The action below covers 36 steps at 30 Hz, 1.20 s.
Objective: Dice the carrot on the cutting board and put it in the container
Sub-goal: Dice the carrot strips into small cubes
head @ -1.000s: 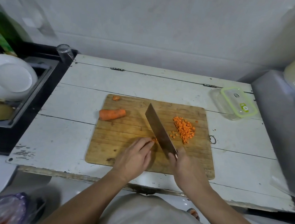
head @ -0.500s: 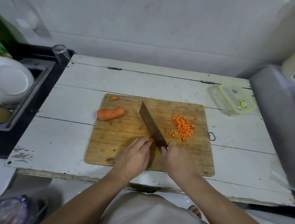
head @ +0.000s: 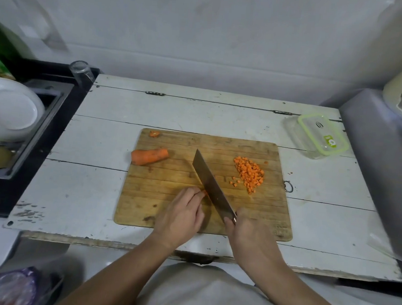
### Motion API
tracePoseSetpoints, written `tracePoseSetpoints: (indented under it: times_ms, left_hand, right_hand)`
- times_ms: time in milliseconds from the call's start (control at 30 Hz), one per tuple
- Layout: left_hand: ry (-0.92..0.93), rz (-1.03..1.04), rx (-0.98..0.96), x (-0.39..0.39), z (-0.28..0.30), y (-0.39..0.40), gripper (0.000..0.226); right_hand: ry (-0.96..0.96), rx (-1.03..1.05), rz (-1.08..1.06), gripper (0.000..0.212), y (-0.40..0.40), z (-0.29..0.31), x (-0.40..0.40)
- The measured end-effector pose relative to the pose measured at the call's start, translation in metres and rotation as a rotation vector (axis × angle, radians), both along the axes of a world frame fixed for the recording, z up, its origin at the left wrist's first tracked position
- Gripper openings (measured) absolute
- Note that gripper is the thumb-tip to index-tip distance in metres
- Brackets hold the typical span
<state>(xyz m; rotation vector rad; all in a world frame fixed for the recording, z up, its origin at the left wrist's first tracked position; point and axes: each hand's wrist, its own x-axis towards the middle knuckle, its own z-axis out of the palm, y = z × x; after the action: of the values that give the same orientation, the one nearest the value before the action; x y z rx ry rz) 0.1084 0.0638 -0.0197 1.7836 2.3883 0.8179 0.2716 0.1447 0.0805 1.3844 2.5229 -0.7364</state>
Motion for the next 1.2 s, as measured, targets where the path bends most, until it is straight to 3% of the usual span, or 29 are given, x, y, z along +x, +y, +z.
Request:
tracePoseSetpoints:
  times_ms: [233,433,633,1200]
  left_hand:
    - [0.011,-0.031,0.004,-0.001,-0.004,0.004,0.039]
    - [0.006,-0.04,0.024,0.0,0.002,0.0,0.035]
    - [-0.042,0.121,0.092,-0.005,0.003,-0.002,0.018]
    - [0.113,0.023,0.061,-0.005,-0.008,0.001,0.033]
  right_hand:
    - [-0.1,0.129,0.089,0.024,-0.002,-0.007,-0.014]
    - [0.043,-0.006,-0.022,0.028,0.017,-0.005,-0.023]
    - [0.044,0.023,0.011,0.029,0.006,0.002,0.0]
    - [-0.059,0.057,0.044,0.024,-0.004,-0.002,-0.017]
